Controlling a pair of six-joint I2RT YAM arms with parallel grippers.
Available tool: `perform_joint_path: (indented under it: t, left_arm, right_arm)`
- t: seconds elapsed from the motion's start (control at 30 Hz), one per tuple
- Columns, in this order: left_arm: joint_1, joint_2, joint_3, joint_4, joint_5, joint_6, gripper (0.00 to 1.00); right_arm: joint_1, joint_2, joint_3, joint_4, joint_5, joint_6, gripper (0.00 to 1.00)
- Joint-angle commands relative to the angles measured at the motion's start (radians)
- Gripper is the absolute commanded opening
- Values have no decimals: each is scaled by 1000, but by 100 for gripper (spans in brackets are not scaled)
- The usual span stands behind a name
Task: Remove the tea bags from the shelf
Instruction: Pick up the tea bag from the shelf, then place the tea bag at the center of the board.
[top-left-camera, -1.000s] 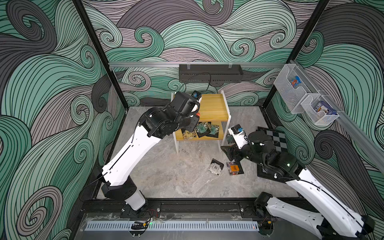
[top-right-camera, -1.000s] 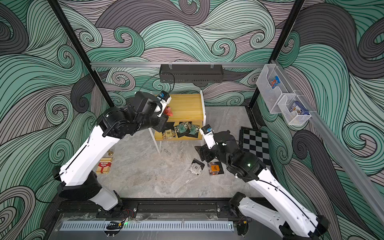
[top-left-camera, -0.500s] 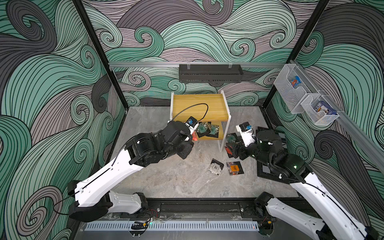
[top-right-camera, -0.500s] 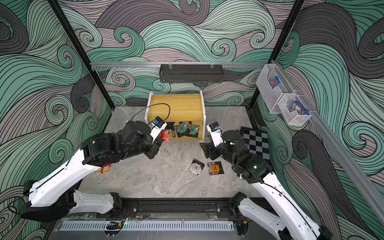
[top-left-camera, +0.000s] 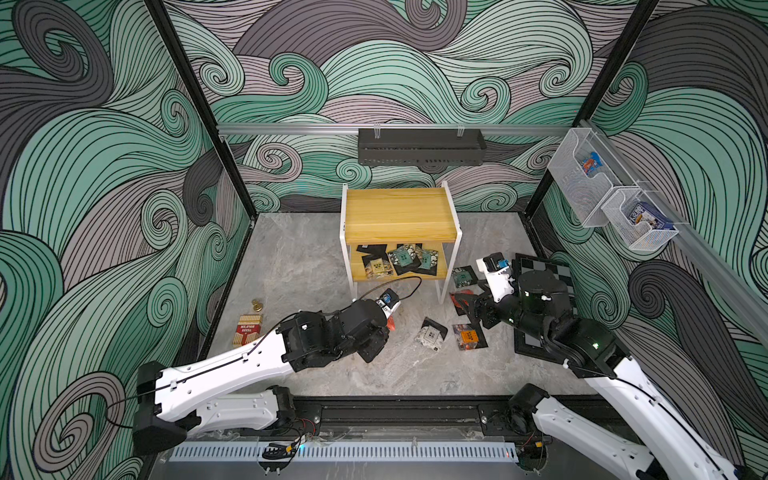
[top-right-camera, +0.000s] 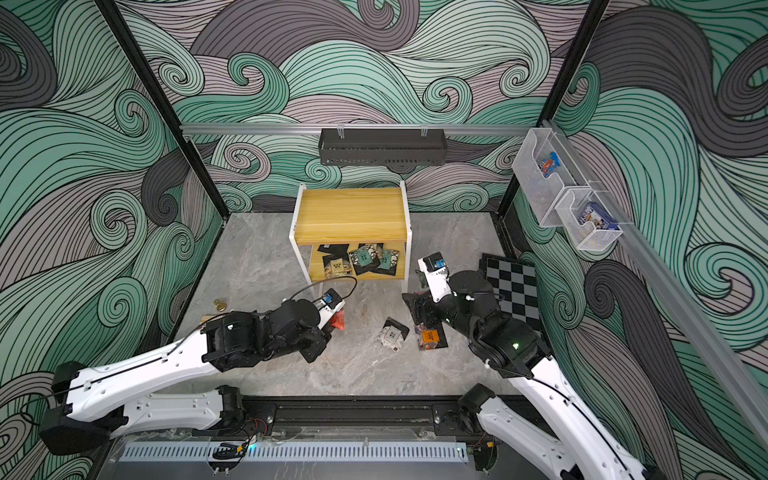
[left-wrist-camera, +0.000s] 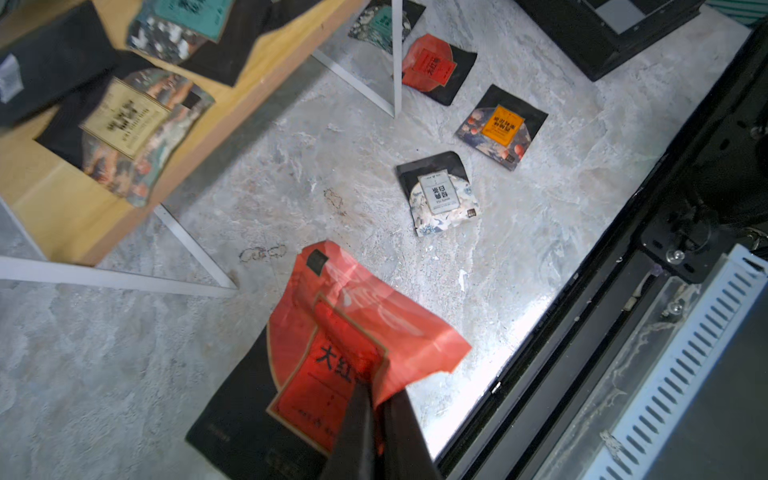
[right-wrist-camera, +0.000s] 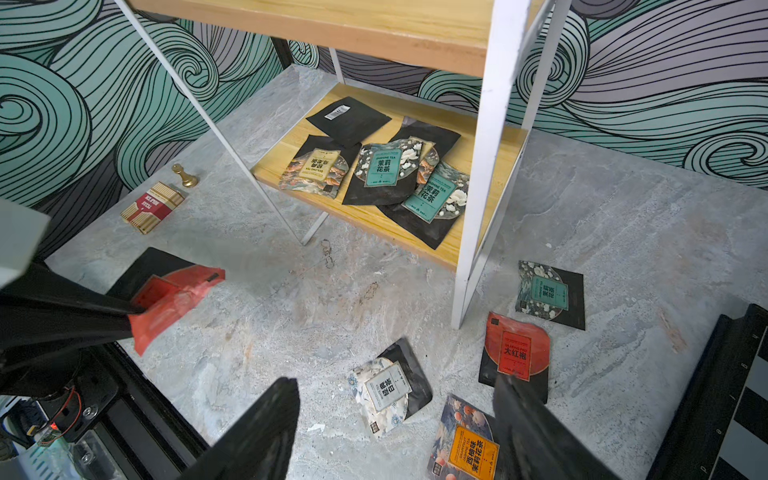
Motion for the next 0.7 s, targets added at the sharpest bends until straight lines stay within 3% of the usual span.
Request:
perform_joint_path:
  t: [0.0,0.67]
  left_arm:
    - [-4,11,-52,115,38,-25,11]
    - [-8,403,-102,381,102,-91,13]
  right_arm:
    - [-7,-19,-14,13,1,23,77]
    - [-14,-98,-51,-36,11,43,77]
